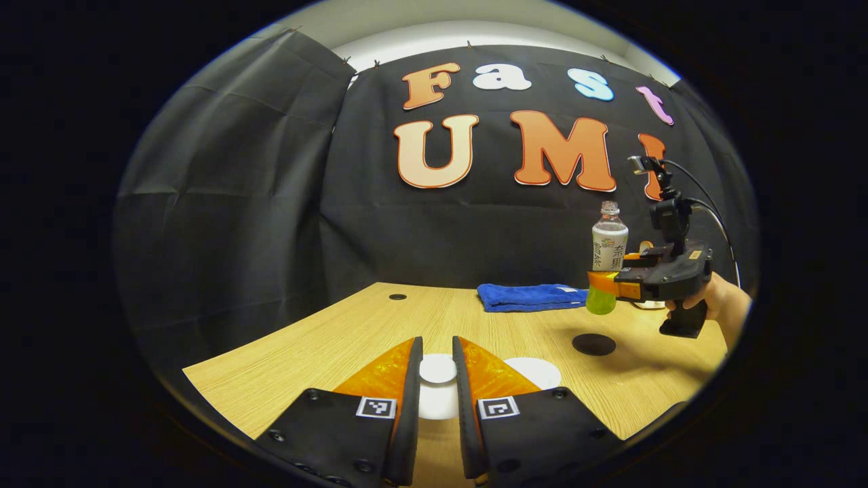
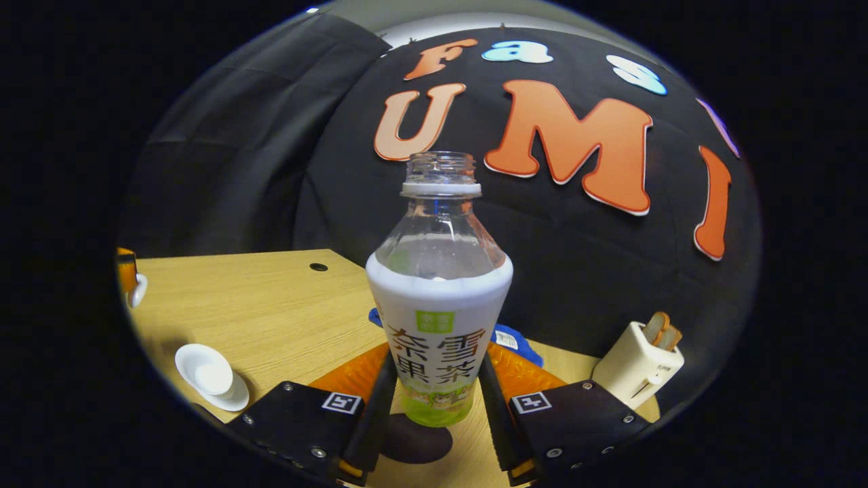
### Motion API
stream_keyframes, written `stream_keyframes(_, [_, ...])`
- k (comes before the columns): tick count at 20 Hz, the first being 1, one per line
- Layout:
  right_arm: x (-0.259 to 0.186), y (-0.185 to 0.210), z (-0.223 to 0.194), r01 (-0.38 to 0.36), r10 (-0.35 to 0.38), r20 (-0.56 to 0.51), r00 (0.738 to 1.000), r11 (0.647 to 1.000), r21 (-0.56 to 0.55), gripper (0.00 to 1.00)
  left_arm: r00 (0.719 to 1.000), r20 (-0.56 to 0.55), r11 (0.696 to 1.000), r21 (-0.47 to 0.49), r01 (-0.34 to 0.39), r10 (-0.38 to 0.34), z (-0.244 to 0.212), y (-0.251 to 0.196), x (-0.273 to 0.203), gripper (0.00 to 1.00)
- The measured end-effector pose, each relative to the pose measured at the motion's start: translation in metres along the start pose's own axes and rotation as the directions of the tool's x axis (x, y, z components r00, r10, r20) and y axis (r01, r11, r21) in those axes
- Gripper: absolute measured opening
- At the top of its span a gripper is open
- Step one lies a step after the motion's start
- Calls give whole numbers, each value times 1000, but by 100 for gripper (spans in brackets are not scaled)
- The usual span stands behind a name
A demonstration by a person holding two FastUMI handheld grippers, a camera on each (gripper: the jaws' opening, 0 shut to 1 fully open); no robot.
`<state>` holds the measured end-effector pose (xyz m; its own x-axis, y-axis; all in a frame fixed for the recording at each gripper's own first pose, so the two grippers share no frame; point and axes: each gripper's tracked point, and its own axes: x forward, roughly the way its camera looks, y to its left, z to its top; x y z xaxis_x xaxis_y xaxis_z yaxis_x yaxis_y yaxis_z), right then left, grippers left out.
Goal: Open the teacup lid with one hand, grasp the water bottle and pour water into the teacup with the other hand; after pouring, place the water bottle on the coaster and then close the teacup lid.
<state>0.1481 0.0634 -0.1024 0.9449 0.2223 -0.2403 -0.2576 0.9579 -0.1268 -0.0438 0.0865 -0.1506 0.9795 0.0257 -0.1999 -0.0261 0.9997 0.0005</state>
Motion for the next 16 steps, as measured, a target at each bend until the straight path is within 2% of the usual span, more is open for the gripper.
stream_keyframes(2, [4,-2,-5,-27,30,-34,999,996,83,66,1000,-4,1000,1,-4,4,-1,-1,0,30])
stream_keyframes(6, [2,7,-8,-55,71,-92,993,984,168,66,1000,-17,1000,-3,-2,2,-3,-2,1,30])
stream_keyframes(8, [10,4,-9,-55,74,-101,992,982,181,66,1000,-17,1000,1,-1,1,-3,-3,1,27])
stream_keyframes(10, [12,7,-12,-44,66,-115,991,982,182,66,1000,-25,1000,2,10,-10,-4,-8,2,30])
stream_keyframes(14, [12,13,-18,-59,95,-140,986,968,242,66,999,-32,1000,-3,27,-27,-5,-22,8,30])
stream_keyframes(16, [14,13,-25,-58,95,-152,984,971,232,66,999,-42,999,-1,33,-33,-7,-25,5,30])
